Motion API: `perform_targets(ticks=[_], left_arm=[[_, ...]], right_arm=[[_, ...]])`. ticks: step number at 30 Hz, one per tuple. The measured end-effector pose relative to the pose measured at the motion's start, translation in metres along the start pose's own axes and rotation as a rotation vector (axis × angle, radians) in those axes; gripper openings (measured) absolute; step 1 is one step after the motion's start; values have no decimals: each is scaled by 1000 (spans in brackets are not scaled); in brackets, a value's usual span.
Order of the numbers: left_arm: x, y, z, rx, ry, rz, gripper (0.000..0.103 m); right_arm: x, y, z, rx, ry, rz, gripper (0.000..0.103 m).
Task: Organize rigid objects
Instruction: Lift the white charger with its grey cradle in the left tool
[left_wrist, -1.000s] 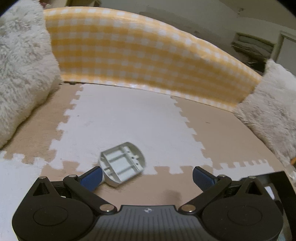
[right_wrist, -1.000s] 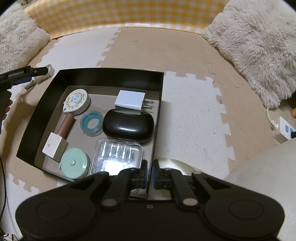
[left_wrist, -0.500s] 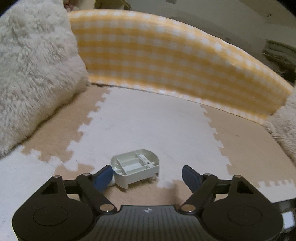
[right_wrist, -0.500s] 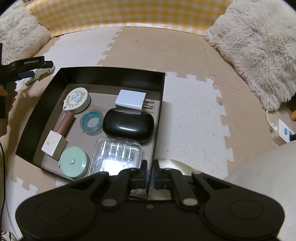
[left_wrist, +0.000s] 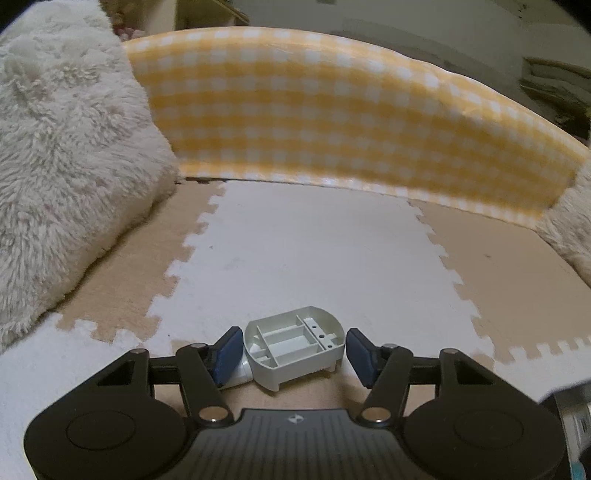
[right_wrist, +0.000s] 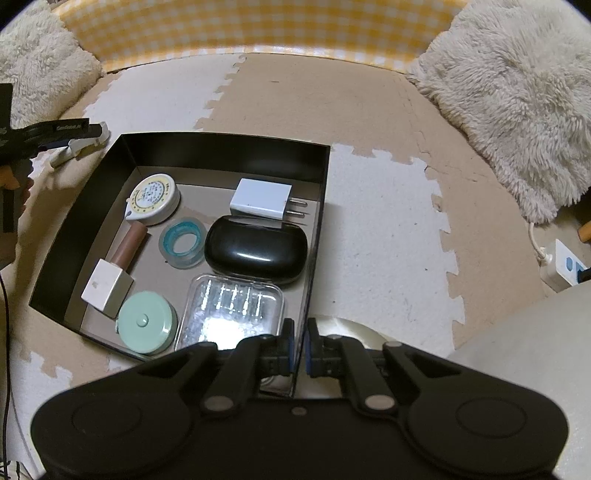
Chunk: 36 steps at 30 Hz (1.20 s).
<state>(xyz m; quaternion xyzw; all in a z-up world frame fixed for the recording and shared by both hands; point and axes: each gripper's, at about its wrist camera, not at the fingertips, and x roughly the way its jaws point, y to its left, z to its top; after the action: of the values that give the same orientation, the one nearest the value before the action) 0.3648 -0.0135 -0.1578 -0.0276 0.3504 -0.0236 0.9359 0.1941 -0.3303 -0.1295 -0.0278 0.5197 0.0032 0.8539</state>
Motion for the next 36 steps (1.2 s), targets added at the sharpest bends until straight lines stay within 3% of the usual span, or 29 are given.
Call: perform_targets(ticks=[4, 15, 18, 23, 26, 28, 30, 36], left_arm=[[-12, 6, -1, 17, 35, -75, 61], [-61, 10, -27, 229, 141, -214, 61], [-79, 10, -32, 313, 158, -289, 38], [-96, 16, -39, 320, 184, -315, 39], [-100, 13, -42, 293, 192, -278, 50], [-102, 9, -43, 270, 178, -251, 70], [-101, 3, -44, 259, 167, -218, 79], [-81, -8, -52, 218, 187, -149, 79]], right_arm=[[-1, -1, 0, 1, -2, 3, 6], [-2, -2, -2, 11, -3, 21, 6], [-2, -2, -2, 12, -2, 23, 6], [-2, -2, -2, 7, -1, 19, 6], [-2, -1, -2, 6, 1, 17, 7], [-3, 0, -2, 3, 1, 15, 7], [-3, 1, -2, 2, 2, 13, 7], [-3, 1, -2, 1, 2, 11, 6]])
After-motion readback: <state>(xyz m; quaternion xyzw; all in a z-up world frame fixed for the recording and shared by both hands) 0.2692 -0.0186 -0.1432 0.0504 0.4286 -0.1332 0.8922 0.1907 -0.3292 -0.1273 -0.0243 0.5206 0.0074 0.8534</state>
